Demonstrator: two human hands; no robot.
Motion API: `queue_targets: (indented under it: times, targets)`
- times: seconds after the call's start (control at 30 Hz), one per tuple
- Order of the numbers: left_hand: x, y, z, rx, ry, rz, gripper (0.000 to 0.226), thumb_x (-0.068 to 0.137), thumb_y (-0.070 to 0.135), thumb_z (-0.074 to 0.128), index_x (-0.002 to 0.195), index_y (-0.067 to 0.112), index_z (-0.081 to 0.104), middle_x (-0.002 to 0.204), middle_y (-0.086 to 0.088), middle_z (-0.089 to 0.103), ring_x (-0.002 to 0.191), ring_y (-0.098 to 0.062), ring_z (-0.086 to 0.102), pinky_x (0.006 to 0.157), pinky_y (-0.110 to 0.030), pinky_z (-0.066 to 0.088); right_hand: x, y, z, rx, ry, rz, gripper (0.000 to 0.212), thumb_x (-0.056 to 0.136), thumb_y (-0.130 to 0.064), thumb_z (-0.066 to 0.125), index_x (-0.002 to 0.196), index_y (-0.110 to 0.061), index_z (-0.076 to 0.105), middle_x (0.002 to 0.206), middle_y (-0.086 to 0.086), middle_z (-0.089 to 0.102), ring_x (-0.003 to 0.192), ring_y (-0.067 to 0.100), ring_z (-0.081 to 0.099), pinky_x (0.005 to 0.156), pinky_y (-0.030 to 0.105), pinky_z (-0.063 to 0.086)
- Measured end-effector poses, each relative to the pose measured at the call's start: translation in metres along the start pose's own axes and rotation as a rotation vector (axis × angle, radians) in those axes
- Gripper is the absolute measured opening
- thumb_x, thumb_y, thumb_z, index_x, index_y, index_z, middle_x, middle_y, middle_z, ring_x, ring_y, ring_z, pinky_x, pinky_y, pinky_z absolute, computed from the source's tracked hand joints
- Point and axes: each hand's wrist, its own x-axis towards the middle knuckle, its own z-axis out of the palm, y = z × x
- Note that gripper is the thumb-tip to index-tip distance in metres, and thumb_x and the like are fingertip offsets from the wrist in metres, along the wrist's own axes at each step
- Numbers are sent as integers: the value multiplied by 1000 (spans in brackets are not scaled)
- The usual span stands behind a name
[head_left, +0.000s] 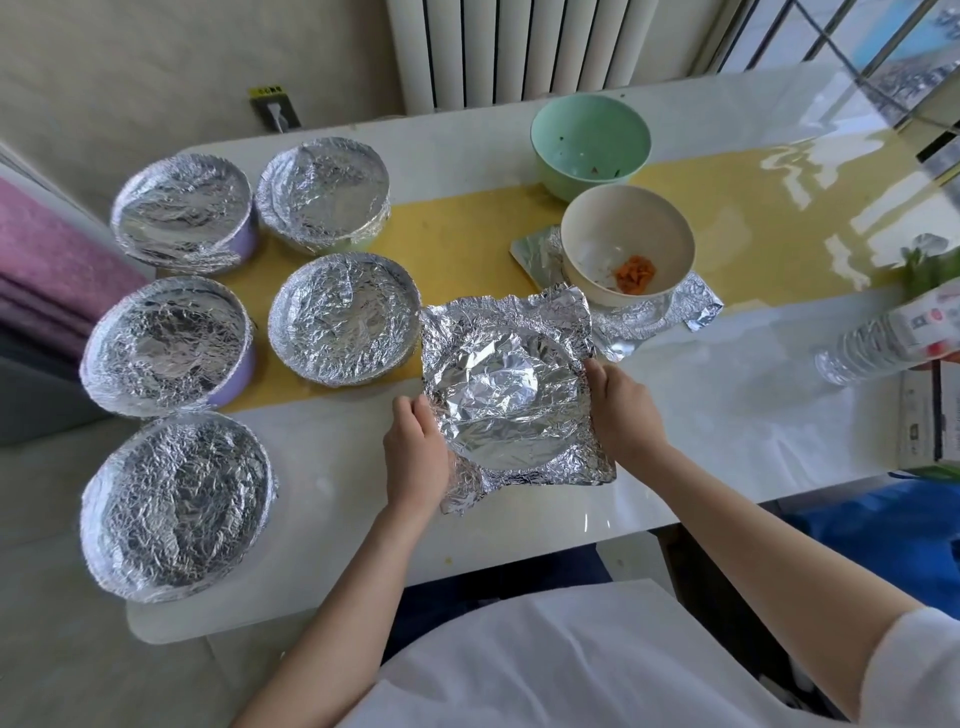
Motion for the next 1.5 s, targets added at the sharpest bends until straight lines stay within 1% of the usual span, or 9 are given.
queue_targets:
  times: [0.27,0.37,0.43,0.53,0.77,0.87,0.97,1.17,1.5]
  targets:
    - [2,-2,0,48,126,85,10,98,20,38,92,13,39,76,-6,54,62,-28,51,54,-36,32,2,2,-1,78,26,-41,44,100,-41,28,61,-22,32,56,1,41,63,28,45,56,35,29]
    - [3,18,-6,222,243,390,9,94,13,45,101,9,50,99,-8,55,80,-24,52,61,-31,40,2,3,-2,58,46,-65,43,101,-39,29,61,-23,32,55,0,42,61,28,43,55,34,27]
    - [4,25,1,378,112,642,26,95,15,41,116,7,54,120,-12,53,109,-26,48,90,-36,45,2,4,-3,51,57,-74,43,101,-39,29,61,-24,32,58,3,45,61,28,44,55,33,28]
    - [3,25,13,710,-262,699,57,96,40,10,149,17,13,157,-4,2,144,-24,-6,115,-38,-6,2,3,-5,35,62,-87,42,101,-38,30,63,-21,37,63,7,48,63,32,48,56,33,29]
    - [7,9,29,1002,-353,670,73,83,54,-15,148,21,-10,153,-3,-21,137,-24,-30,110,-42,-23,-2,-8,-17,-82,301,-180,21,98,-27,44,108,-9,45,91,11,62,78,33,59,58,30,32]
    - [7,6,32,981,-301,703,69,91,53,4,149,16,12,156,-10,4,143,-29,-7,113,-45,-14,-3,-23,-17,-112,396,-645,15,93,-16,44,104,-9,51,94,11,59,81,26,58,61,26,40]
    - [7,5,35,984,-244,733,63,93,49,23,141,12,38,149,-13,31,140,-33,22,112,-49,5,10,-30,-3,-216,203,-822,32,95,-15,43,121,-2,53,123,15,57,119,30,51,102,36,38]
    - [7,6,33,937,-259,709,61,93,47,25,143,11,33,150,-15,30,140,-35,21,113,-49,8,34,-25,7,-478,-28,-640,68,95,-46,10,148,-4,14,156,11,14,145,22,4,116,30,-6]
    - [41,27,27,809,-244,666,56,101,35,17,149,8,7,157,-8,3,145,-22,-3,117,-33,-6,34,-27,8,-331,-57,-600,57,101,-33,30,148,-5,16,154,11,25,144,22,18,117,28,6]
